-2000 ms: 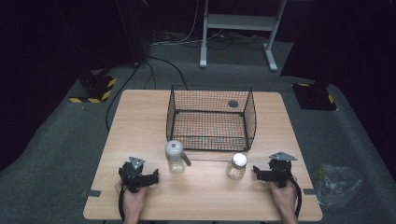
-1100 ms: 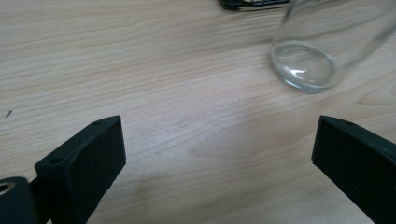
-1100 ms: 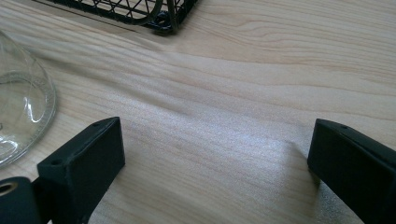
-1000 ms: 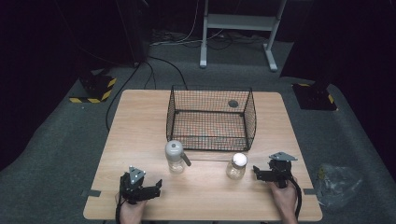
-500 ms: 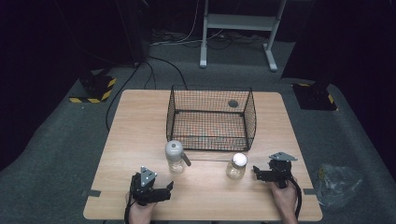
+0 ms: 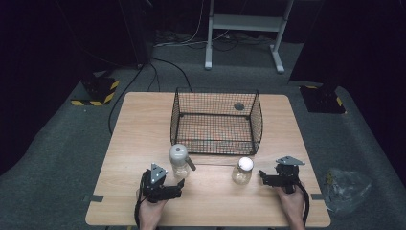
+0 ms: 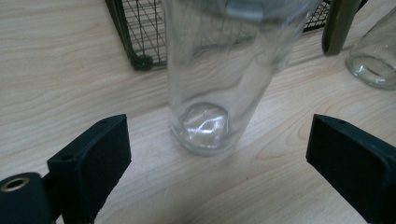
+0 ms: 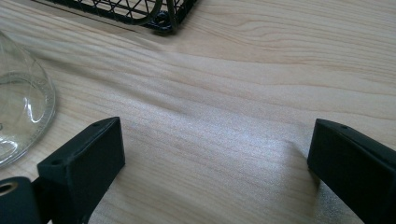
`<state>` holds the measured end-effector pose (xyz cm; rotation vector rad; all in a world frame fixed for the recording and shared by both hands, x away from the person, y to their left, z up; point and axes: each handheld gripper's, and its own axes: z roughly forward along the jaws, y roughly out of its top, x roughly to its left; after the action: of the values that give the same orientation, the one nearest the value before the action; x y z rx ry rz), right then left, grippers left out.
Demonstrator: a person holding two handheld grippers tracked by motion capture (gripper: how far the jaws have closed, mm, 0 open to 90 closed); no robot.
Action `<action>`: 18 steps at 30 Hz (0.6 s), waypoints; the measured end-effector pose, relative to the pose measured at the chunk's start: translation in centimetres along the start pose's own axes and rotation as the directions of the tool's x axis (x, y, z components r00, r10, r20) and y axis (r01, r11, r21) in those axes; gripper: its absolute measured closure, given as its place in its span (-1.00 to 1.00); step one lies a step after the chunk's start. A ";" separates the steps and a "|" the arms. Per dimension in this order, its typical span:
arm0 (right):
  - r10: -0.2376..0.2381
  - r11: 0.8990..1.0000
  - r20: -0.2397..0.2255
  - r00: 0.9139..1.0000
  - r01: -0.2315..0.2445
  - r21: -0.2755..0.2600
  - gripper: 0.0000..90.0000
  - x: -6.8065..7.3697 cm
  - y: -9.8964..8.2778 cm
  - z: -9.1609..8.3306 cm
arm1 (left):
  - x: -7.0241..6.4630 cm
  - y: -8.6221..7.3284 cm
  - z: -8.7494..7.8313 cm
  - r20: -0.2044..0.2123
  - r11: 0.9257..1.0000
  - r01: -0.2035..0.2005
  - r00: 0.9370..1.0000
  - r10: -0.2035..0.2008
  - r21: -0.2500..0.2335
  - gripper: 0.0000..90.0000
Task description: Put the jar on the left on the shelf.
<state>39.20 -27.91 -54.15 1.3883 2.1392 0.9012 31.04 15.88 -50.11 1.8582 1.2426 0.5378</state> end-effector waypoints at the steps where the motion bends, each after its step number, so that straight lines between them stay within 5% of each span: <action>1: -0.001 1.000 0.000 1.000 0.001 0.000 -0.91 0.0 0.0 0.0 | 0.0 0.2 0.1 0.003 1.000 -0.001 1.000 0.001 -0.002 -0.84; 18: 0.000 1.000 0.000 1.000 0.000 0.000 -0.91 0.0 0.0 0.0 | 0.1 2.2 1.4 0.006 0.999 -0.013 1.000 0.014 -0.042 -0.66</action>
<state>39.21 -27.92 -54.15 1.3878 2.1393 0.9012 33.26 15.03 -49.13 1.8328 1.2063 0.5606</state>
